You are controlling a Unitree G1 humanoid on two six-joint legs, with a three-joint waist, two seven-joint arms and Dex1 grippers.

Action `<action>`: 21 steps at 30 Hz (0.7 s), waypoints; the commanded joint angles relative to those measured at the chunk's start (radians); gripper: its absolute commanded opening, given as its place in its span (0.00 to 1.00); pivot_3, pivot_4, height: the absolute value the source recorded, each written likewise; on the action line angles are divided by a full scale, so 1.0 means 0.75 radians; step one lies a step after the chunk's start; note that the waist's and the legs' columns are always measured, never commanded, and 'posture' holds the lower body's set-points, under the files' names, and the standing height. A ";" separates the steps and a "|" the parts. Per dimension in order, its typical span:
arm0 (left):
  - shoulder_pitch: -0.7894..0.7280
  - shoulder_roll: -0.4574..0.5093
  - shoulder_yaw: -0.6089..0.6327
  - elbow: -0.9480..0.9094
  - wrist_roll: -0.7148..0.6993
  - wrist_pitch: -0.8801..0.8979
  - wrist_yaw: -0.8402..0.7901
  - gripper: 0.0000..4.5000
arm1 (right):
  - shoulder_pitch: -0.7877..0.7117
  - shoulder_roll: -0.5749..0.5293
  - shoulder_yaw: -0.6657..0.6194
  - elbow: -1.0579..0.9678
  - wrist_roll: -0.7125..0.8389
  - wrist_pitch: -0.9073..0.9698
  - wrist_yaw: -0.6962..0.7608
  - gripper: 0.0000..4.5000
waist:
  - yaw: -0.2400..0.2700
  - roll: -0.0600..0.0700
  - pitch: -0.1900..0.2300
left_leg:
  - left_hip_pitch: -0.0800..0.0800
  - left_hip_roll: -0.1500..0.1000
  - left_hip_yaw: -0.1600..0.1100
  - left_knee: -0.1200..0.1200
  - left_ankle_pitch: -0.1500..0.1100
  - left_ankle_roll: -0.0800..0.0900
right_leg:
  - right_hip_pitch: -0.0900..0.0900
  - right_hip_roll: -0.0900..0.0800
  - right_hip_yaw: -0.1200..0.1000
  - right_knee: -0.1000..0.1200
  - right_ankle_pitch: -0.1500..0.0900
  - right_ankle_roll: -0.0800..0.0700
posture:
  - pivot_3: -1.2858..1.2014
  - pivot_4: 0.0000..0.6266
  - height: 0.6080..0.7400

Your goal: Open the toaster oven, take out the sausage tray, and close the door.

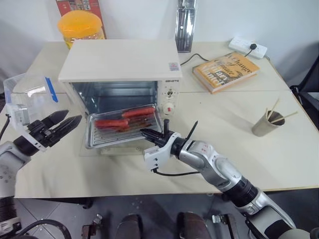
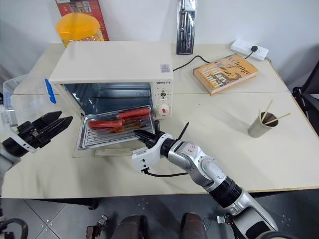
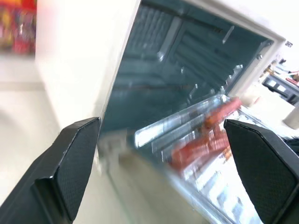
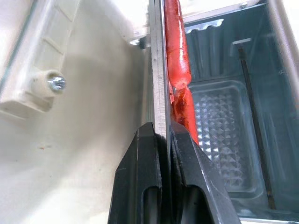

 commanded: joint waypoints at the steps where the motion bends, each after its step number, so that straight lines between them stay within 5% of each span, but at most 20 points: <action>1: 0.043 -0.002 0.122 -0.115 -0.208 0.234 0.127 1.00 | -0.008 -0.022 -0.082 -0.048 -0.037 -0.057 -0.106 0.01 | -0.001 0.000 0.000 | 0.000 0.000 0.000 0.000 0.000 0.000 | 0.000 0.000 0.000 0.000 0.000 0.000 | 0.52 0.24 1.00; 8: 0.148 -0.001 0.199 -0.155 -0.681 0.713 0.484 1.00 | -0.027 -0.029 -0.108 -0.012 -0.027 -0.172 -0.192 0.01 | -0.004 -0.001 0.000 | 0.001 0.000 -0.001 -0.001 0.000 0.000 | 0.000 0.000 0.001 0.000 0.000 0.000 | 0.52 0.24 1.00; 21: 0.096 -0.030 -0.002 0.015 -1.150 0.727 0.857 1.00 | -0.036 -0.043 -0.139 0.002 0.055 -0.406 -0.186 0.01 | -0.006 -0.001 0.000 | 0.002 0.000 0.000 0.000 0.000 -0.001 | 0.001 0.000 0.003 0.000 0.000 0.000 | 0.52 0.24 1.00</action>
